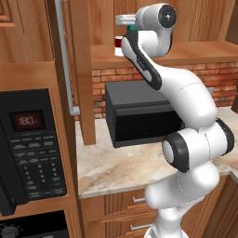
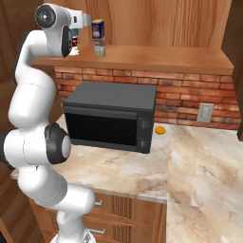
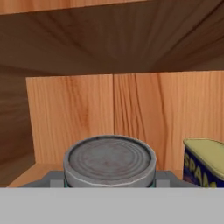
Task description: Stack two cans on top of the other two cans in the cabinet.
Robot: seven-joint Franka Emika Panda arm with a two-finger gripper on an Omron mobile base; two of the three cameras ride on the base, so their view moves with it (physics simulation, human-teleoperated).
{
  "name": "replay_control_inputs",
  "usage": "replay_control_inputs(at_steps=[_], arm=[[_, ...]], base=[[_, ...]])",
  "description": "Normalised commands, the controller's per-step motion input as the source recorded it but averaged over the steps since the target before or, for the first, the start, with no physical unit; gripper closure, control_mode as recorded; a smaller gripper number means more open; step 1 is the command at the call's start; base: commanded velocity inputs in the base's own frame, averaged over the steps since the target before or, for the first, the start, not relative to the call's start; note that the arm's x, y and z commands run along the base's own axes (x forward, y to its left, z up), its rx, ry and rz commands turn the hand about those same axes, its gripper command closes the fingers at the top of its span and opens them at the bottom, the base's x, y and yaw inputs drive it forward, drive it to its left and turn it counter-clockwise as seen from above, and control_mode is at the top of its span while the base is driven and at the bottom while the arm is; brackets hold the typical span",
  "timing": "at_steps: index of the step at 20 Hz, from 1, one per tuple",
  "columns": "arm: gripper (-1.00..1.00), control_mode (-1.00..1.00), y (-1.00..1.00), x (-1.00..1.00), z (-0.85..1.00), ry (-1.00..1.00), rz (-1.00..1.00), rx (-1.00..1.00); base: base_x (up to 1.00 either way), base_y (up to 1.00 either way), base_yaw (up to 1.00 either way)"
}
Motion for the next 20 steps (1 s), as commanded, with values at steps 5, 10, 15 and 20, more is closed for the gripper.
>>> replay_control_inputs(at_steps=[5, 10, 15, 20], arm=[[1.00, -1.00, 0.02, 0.05, 0.04, 0.01, 0.00, 0.00], [1.00, -1.00, 0.02, 0.00, -0.07, 0.04, 0.00, 0.00], [1.00, -1.00, 0.05, 0.00, -0.18, 0.01, 0.00, 0.00], [1.00, -1.00, 0.01, 0.02, -0.11, 0.00, 0.00, 0.00]], base=[[0.00, 0.00, 0.00], [0.00, 0.00, 0.00], [0.00, 0.00, 0.00], [0.00, 0.00, 0.00]])
